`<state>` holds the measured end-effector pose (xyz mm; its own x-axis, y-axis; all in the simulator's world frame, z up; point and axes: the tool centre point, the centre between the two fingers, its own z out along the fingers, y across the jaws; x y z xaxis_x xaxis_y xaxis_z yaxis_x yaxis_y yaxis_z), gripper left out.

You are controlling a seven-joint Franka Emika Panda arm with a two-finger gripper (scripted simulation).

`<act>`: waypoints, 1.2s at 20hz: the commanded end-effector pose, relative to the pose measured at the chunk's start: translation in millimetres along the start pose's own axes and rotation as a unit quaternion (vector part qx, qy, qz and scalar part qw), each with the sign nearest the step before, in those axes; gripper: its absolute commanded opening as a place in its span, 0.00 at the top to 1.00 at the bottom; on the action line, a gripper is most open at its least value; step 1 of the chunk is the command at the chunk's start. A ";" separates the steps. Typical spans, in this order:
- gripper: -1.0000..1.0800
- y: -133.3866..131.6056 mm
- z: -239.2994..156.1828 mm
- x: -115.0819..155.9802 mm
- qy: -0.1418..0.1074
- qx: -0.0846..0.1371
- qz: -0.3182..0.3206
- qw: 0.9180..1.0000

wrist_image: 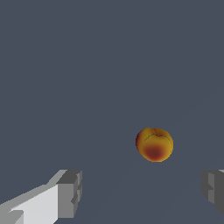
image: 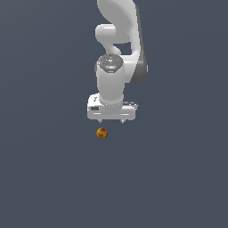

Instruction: Pick up the object and move it to a goal position.

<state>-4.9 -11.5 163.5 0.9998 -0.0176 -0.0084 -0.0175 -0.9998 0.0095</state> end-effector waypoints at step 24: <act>0.04 -12.5 -1.8 -0.2 0.008 0.002 -0.067 0.998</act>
<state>-4.8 2.2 166.4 0.9950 0.1000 0.0069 0.1000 -0.9950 0.0054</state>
